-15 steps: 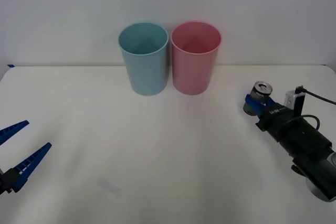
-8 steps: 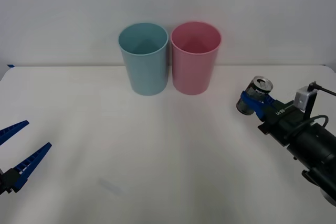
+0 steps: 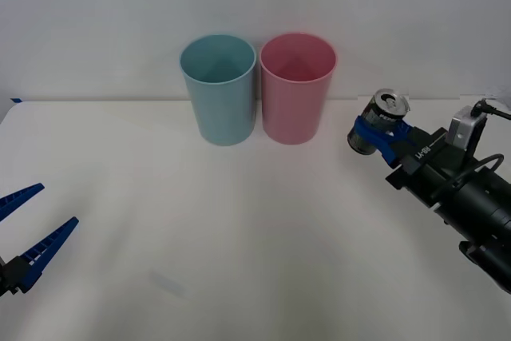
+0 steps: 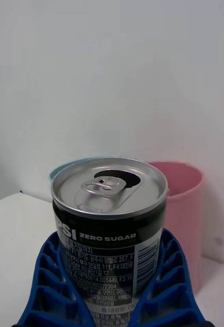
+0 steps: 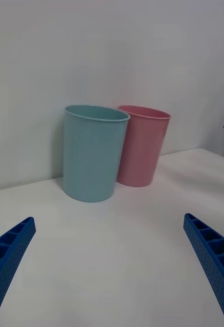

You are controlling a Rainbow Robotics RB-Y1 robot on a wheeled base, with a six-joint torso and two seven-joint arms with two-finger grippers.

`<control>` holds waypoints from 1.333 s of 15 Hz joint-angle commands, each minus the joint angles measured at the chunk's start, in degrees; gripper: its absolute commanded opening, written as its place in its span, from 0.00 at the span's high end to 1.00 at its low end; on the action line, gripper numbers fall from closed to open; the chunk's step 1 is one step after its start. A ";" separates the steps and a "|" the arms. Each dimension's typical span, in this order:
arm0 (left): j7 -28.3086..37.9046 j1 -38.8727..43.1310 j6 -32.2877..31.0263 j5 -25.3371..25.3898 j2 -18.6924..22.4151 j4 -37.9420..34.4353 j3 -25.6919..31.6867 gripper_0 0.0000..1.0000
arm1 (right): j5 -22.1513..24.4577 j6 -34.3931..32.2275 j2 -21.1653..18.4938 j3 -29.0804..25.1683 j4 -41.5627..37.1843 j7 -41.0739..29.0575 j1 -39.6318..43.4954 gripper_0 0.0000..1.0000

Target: Grasp the object on the table and drop it into the matching bin: aluminum can to the light blue bin, PET bottle to the pink bin.

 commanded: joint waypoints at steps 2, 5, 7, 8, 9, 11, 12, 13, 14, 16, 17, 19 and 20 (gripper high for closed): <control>0.00 0.00 0.00 0.00 0.00 0.00 0.00 0.00 | 2.56 -0.66 -1.03 1.81 0.30 -2.86 -5.16 1.00; 0.00 0.00 0.00 0.00 0.00 0.00 0.00 0.00 | 3.09 -0.93 -2.70 3.83 1.89 -5.23 -10.35 1.00; 0.00 0.00 0.00 0.00 0.00 0.00 0.00 0.00 | 3.09 -1.54 -3.32 5.24 4.52 -5.58 -14.48 1.00; 0.00 0.00 0.00 0.00 0.00 0.00 0.00 0.00 | 3.35 -1.81 -3.40 5.94 6.63 -5.76 -17.03 1.00; 0.00 0.00 0.00 0.00 0.00 0.00 0.00 0.00 | 4.23 -1.89 -3.32 6.56 8.04 -6.11 -18.87 1.00; 0.00 0.00 0.00 0.00 0.00 0.00 0.00 0.00 | 6.43 -1.89 -2.88 7.88 11.55 -7.08 -23.53 1.00; 0.00 0.00 0.00 0.00 0.00 0.00 0.00 0.00 | 7.30 -1.89 -2.52 8.31 13.31 -7.43 -25.64 1.00; 0.00 0.00 0.00 0.00 0.00 0.00 0.00 0.00 | 8.01 -1.89 -2.00 8.84 15.33 -7.87 -27.66 1.00; 0.00 0.00 0.00 0.00 0.00 0.00 0.00 0.00 | 9.24 -1.81 -1.29 9.46 18.06 -8.48 -30.56 1.00; 0.00 0.00 0.00 0.00 0.00 0.00 0.00 0.00 | 11.00 -1.89 0.11 10.07 22.19 -9.28 -34.52 1.00; 0.00 0.00 0.00 0.00 0.00 0.00 0.00 0.00 | 11.43 -1.89 0.90 10.60 25.00 -9.45 -36.89 1.00; 0.00 0.00 0.00 0.00 0.00 0.00 0.00 0.00 | 12.75 -1.89 2.22 11.13 28.87 -9.63 -40.40 1.00; 0.00 0.00 0.00 0.00 0.00 0.00 0.00 0.00 | 13.63 -1.81 3.28 11.39 31.42 -9.89 -42.87 1.00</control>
